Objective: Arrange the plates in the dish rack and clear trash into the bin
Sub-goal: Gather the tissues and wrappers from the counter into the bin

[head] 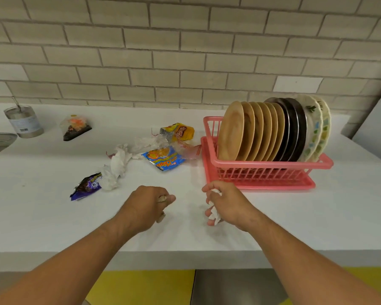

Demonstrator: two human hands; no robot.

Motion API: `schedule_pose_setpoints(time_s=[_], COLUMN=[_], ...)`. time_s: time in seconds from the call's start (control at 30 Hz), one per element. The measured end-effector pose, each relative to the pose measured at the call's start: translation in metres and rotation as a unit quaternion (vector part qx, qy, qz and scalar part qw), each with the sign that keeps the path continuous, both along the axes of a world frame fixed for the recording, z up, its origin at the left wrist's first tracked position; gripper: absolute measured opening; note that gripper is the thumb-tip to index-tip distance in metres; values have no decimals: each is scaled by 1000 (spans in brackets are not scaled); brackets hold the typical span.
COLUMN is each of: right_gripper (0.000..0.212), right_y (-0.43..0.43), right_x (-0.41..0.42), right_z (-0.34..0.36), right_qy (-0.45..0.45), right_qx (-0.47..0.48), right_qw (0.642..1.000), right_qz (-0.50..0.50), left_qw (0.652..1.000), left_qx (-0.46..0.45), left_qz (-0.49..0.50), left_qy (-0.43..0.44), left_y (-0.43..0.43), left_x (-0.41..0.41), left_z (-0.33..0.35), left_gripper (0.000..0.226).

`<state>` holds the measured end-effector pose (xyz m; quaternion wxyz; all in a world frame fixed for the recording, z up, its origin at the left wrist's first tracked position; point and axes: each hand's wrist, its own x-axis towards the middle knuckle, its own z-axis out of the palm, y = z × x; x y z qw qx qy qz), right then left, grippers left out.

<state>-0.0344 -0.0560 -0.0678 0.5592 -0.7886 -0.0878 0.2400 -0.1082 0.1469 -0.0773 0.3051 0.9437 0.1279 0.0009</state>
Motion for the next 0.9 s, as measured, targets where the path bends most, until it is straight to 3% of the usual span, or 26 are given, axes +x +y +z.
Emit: schedule_pose_setpoints(time_s=[0.07,0.13,0.27,0.37,0.5,0.67,0.73,0.9], right_gripper=[11,20,36,34,23,9,4,23], right_y=[-4,-11,-37,-62,-99,-153,-177,-230], right_x=[-15,-29,-56,-68,-76,-84,-86,-84], right_z=[-2,-8,-19,-27,-37,-70,-86,-129], right_qy=[-44,-86,-81,-79,-32,-63,-87,-89], right_qx=[-46,-96,-175,-193,-138,-161,-190,-235], right_qw=[998,992,978,976,990,985,978,968], right_qz=[-7,-4,76,68,8,7,5,-8], left_qw=[1000,999,997,998,992,986,986,991], left_qx=[24,28,40,-2,-77,1,29,54], left_qz=[-12,-22,-66,-63,-83,-157,-159,-119], left_qy=[9,6,22,13,52,60,47,39], left_y=[-4,-7,-20,-36,-67,-129,-160,-231], left_x=[-10,-20,-40,-50,-58,-57,-55,-53], left_z=[-2,-7,-23,-29,-34,-63,-78,-127], left_gripper=[42,48,13,18,20,18,29,36])
